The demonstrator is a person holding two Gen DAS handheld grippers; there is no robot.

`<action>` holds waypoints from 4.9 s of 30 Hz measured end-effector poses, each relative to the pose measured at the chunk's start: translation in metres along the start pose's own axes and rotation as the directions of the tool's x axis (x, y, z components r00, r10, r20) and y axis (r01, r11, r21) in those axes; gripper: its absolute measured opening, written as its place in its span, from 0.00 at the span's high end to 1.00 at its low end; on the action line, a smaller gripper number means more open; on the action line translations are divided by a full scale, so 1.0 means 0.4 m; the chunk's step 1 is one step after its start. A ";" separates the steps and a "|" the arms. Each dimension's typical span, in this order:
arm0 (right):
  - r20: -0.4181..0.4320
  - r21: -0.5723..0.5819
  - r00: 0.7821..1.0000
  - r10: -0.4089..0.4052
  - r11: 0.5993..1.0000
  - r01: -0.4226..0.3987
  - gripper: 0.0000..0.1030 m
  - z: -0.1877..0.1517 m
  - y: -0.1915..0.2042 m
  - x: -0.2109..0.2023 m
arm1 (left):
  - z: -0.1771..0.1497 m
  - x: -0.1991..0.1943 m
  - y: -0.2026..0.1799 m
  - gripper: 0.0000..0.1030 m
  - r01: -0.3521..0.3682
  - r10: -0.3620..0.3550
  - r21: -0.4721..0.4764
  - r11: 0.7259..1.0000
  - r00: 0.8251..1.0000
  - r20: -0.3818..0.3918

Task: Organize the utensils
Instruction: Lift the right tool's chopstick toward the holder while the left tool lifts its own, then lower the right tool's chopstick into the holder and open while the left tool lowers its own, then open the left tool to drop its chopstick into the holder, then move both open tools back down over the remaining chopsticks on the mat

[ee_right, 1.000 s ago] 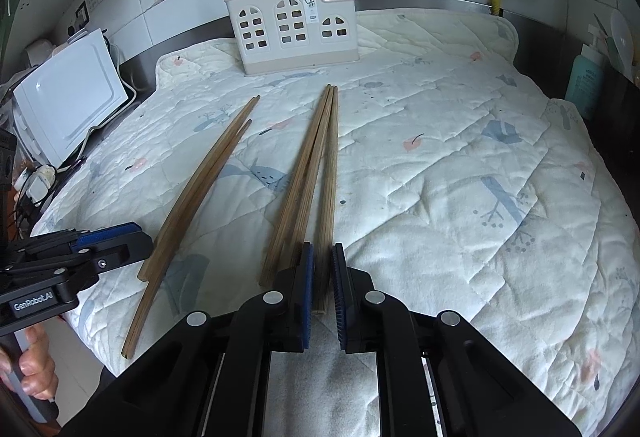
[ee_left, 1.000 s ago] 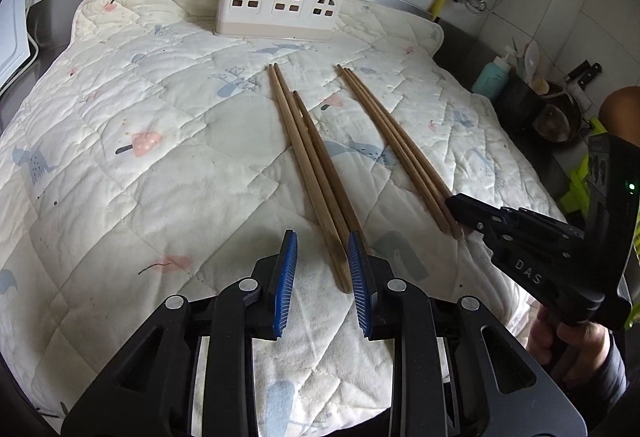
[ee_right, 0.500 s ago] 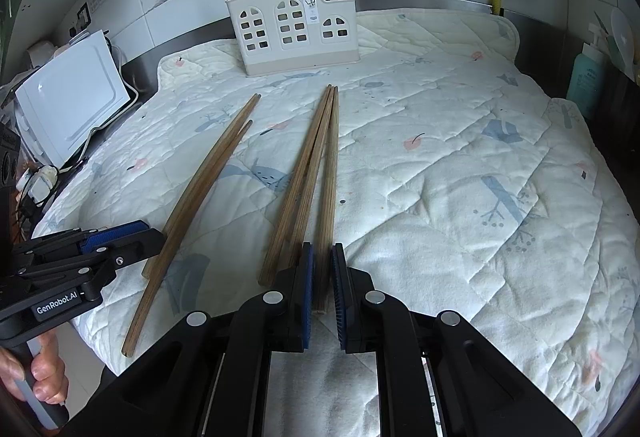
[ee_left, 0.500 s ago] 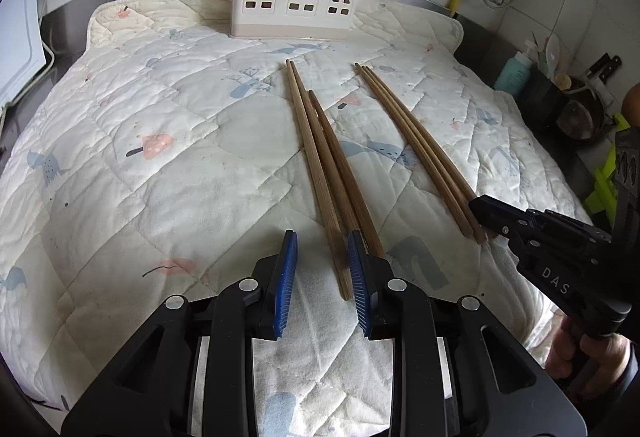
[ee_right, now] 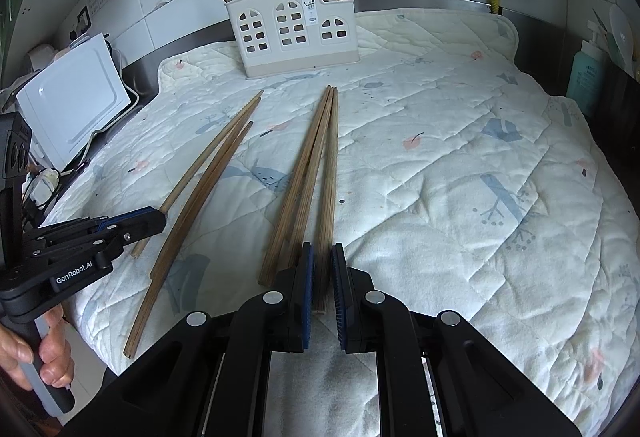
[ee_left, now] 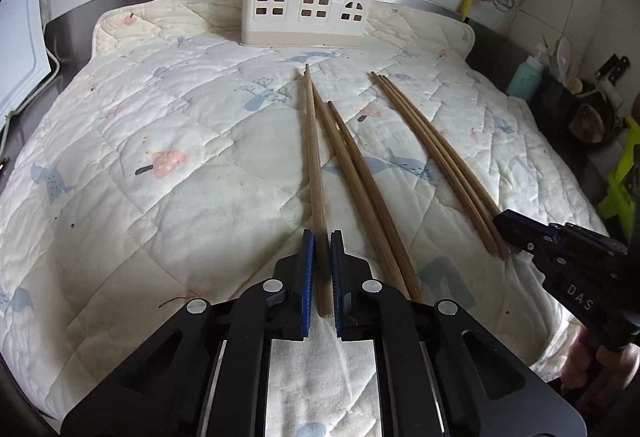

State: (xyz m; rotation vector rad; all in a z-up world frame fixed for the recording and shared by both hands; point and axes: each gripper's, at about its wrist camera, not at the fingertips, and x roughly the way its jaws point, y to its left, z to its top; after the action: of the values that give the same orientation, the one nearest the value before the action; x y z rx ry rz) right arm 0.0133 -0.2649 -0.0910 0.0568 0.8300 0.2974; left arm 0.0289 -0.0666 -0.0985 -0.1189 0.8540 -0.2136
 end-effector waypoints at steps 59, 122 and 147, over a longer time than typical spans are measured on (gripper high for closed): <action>0.262 -0.147 0.965 0.014 0.989 0.026 0.93 0.423 -0.001 -0.235 | 0.216 -0.228 0.052 0.95 0.050 -0.095 0.132 0.990 0.929 0.358; 0.323 -0.152 0.946 0.006 0.987 0.046 0.62 0.548 -0.035 -0.093 | 0.818 -0.090 0.046 0.92 -0.123 0.051 0.094 0.988 0.830 0.555; 0.097 0.012 0.994 0.053 0.998 -0.054 0.78 0.103 -0.006 -0.085 | 0.355 -0.218 0.049 0.53 -0.116 0.075 0.075 0.990 0.908 0.412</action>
State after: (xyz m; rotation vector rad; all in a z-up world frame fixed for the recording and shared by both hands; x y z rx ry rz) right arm 0.0225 -0.2742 -0.0394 0.1061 0.7354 0.3370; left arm 0.0839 -0.0245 0.0544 -0.0270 0.4287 -0.1306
